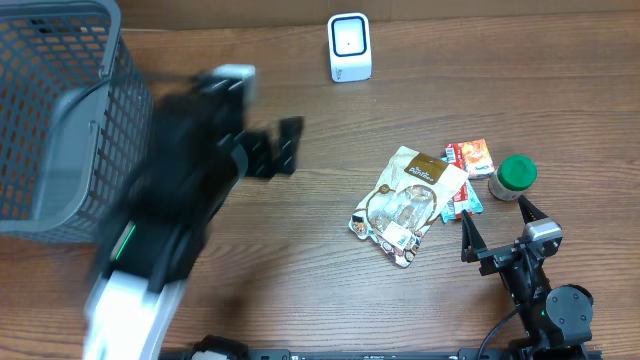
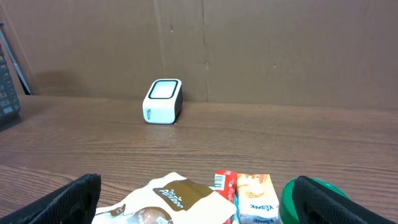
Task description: Scan the item barcode
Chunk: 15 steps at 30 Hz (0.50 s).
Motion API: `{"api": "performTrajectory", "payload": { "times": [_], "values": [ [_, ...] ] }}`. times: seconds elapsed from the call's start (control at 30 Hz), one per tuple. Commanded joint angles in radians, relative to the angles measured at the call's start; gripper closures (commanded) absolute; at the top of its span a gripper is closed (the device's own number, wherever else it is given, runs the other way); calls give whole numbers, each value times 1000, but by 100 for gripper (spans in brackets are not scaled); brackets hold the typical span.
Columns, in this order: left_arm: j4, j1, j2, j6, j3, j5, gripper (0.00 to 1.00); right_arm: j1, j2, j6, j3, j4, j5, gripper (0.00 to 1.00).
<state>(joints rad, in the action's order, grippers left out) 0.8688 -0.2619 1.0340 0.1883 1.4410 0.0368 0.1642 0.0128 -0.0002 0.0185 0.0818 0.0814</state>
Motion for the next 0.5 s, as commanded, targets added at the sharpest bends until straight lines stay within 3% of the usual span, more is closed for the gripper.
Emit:
{"api": "performTrajectory", "payload": {
  "times": [0.0, 0.27, 0.47],
  "values": [
    [12, 0, -188, -1, 2, -138, 0, -4, -9, -8, -11, -5, 6, 0],
    [117, 59, -498, 20, -21, -246, 0, -4, -9, -8, -11, -5, 6, 0],
    [142, 164, -710, 36, -191, -246, 0, -4, -9, -8, -11, -5, 6, 0]
  ]
}}
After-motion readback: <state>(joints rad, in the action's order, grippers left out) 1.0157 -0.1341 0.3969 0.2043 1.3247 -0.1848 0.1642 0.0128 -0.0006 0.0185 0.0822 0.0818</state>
